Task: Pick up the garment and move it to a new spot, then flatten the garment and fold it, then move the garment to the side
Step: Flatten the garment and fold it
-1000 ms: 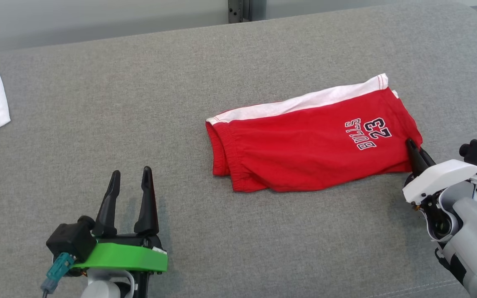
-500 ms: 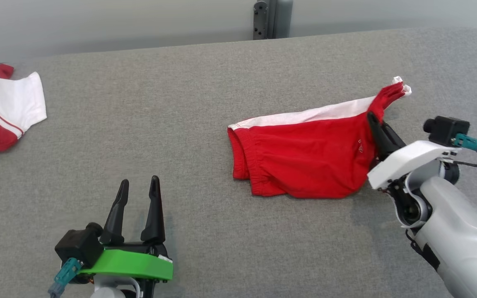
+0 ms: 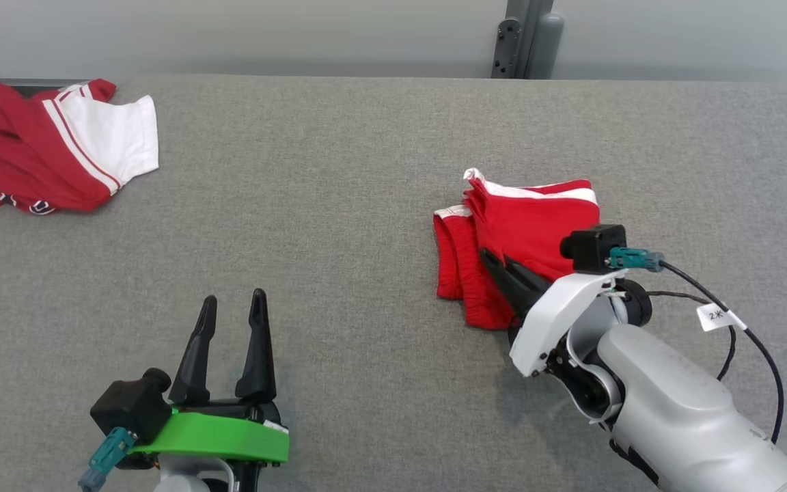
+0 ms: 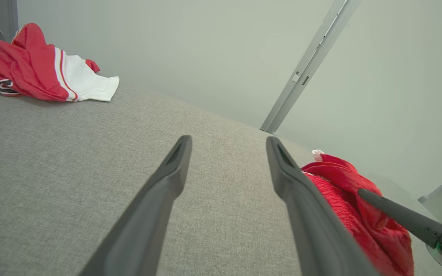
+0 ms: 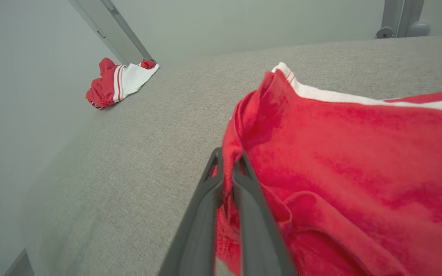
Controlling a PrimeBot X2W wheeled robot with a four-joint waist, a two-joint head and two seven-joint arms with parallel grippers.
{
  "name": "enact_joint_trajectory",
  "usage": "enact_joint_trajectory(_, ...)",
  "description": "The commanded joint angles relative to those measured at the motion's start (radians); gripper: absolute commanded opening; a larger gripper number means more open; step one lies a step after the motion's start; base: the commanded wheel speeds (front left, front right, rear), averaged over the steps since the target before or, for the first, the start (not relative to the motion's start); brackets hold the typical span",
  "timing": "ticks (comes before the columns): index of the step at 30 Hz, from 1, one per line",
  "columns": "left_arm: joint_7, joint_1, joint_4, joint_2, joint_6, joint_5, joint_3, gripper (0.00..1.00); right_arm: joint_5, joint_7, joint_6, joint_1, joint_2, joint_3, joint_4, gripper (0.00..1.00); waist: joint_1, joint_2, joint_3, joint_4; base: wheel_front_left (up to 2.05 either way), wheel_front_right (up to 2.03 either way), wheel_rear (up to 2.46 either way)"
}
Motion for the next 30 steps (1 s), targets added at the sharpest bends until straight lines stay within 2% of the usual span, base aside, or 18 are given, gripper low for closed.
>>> enact_joint_trajectory(1,0.000,0.008,-0.004,0.001,0.004,-0.013,0.001,1.00,0.000,0.002,0.000,0.010,0.004,0.009,-0.002,0.00,0.0000,0.0000,0.005,0.011,0.00,0.00,0.00)
enact_joint_trajectory(10,0.000,0.006,-0.009,0.001,0.009,-0.013,0.007,1.00,-0.064,-0.025,0.000,-0.018,0.019,0.077,0.043,0.00,0.0000,0.0000,0.010,-0.004,0.00,0.00,0.00)
enact_joint_trajectory(11,0.000,0.006,-0.010,0.001,0.009,-0.013,0.008,1.00,-0.056,-0.032,0.000,-0.015,0.023,0.083,0.036,0.25,0.0000,0.0000,0.010,-0.008,0.00,0.00,0.00)
enact_joint_trajectory(13,0.000,0.006,-0.010,0.001,0.010,-0.013,0.009,1.00,-0.039,-0.035,0.000,-0.007,0.025,0.100,0.019,1.00,0.0000,0.0000,0.010,-0.015,0.00,0.00,0.00)
enact_joint_trajectory(21,0.000,0.009,-0.005,0.001,0.008,-0.003,-0.001,1.00,0.015,-0.085,0.000,0.015,-0.014,0.099,-0.056,1.00,0.0000,0.0000,0.005,-0.046,0.00,0.00,0.00)
enact_joint_trajectory(30,0.000,0.010,0.000,0.001,0.008,-0.008,-0.025,1.00,-0.002,-0.131,0.000,0.040,-0.069,-0.015,-0.061,1.00,0.0000,0.0000,0.004,-0.060,0.00,0.00,0.00)
